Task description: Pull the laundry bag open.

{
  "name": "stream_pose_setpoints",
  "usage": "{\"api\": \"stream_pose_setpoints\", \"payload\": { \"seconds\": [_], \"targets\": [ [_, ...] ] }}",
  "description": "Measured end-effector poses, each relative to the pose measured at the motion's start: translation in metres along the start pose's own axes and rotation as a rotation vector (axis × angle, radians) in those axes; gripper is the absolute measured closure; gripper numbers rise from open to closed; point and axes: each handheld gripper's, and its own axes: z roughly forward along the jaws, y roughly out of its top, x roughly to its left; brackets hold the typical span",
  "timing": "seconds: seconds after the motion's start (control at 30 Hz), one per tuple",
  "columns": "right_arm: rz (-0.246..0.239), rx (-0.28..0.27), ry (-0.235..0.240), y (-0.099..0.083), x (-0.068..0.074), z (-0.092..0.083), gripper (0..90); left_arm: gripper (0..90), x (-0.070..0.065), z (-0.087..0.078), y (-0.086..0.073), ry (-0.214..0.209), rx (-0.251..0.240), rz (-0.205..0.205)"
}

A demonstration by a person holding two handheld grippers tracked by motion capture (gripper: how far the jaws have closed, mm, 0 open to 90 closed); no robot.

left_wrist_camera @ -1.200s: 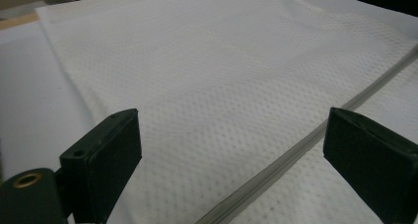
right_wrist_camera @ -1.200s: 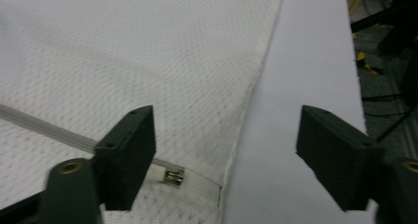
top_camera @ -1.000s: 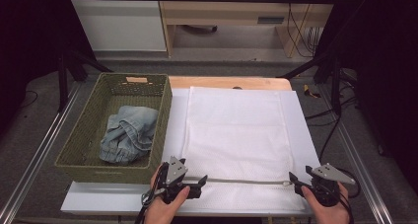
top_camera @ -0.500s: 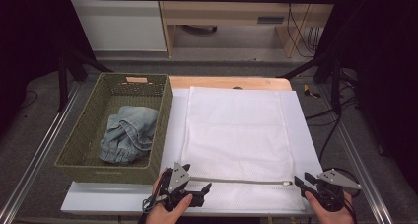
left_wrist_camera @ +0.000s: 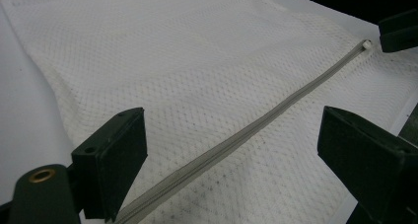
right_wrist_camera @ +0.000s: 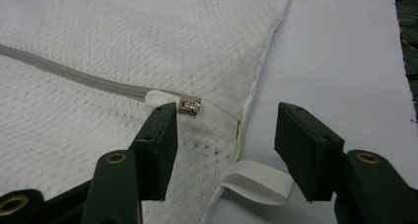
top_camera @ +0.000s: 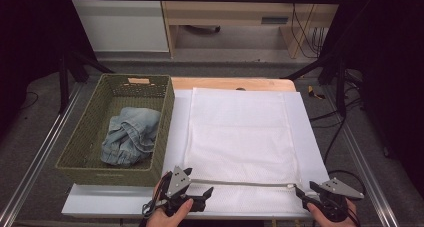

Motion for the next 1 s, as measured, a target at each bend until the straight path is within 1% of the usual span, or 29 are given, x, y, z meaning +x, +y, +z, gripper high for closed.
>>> {"api": "stream_pose_setpoints", "payload": {
  "seconds": [0.03,0.07,0.1,0.13,0.2,0.23,0.3,0.37,0.57,0.63,0.67,0.73,0.77,0.8,0.83,1.0],
  "targets": [
    [0.009,0.004,-0.003,-0.0001,0.0012,0.0002,39.0,11.4,0.0002,-0.0001,0.0006,-0.001,0.0,0.004],
    [0.002,0.015,-0.007,-0.0005,0.0021,0.002,38.4,11.4,0.0003,-0.0002,0.001,-0.001,-0.001,0.004],
    [-0.006,0.02,-0.005,-0.0007,0.0027,0.0032,38.0,11.4,0.0001,-0.0003,0.0015,-0.001,-0.003,0.001],
    [-0.028,0.027,-0.01,-0.0013,0.0035,0.0051,37.5,11.4,0.0,-0.0005,0.0021,0.0,-0.003,0.0],
    [-0.029,0.038,-0.005,-0.0014,0.0061,0.0056,37.4,11.4,0.0007,-0.0002,0.0025,0.001,-0.006,0.0],
    [-0.062,0.042,-0.015,-0.0024,0.008,0.008,37.3,11.4,0.0012,0.0003,0.0022,-0.002,-0.002,0.002],
    [-0.064,0.043,-0.015,-0.0027,0.0081,0.0081,37.4,11.4,0.0016,0.0005,0.0019,-0.002,0.0,0.006],
    [-0.04,0.048,-0.015,-0.0031,0.0088,0.0076,38.0,11.4,0.0013,0.001,0.001,-0.003,0.003,0.003],
    [-0.037,0.043,-0.008,-0.0037,0.0095,0.0074,41.6,11.4,-0.0014,0.0008,0.0018,-0.004,0.004,0.007],
    [-0.034,0.043,-0.008,-0.0039,0.0092,0.0072,42.1,11.4,-0.0024,0.0011,0.0019,-0.003,0.004,0.002],
    [-0.022,0.038,-0.005,-0.0041,0.0075,0.0062,43.2,11.4,-0.0021,0.0016,0.0019,-0.005,0.004,0.006],
    [-0.016,0.029,-0.002,-0.0041,0.0064,0.0059,43.7,11.4,-0.0016,0.0016,0.0018,-0.006,0.005,0.011],
    [-0.005,0.028,0.002,-0.0038,0.006,0.0054,44.3,11.4,-0.0013,0.0013,0.0018,-0.006,0.006,0.014],
    [0.003,0.026,0.001,-0.004,0.0057,0.006,44.7,11.4,-0.0011,0.0008,0.0016,-0.005,0.006,0.011],
    [0.004,0.03,0.011,-0.0038,0.0054,0.0067,45.3,11.4,-0.0011,0.0007,0.0014,-0.006,0.004,0.007],
    [0.018,0.041,0.018,-0.0045,0.004,0.0088,50.0,11.4,-0.0022,0.0009,0.0016,-0.004,0.006,0.004]
  ]
}}
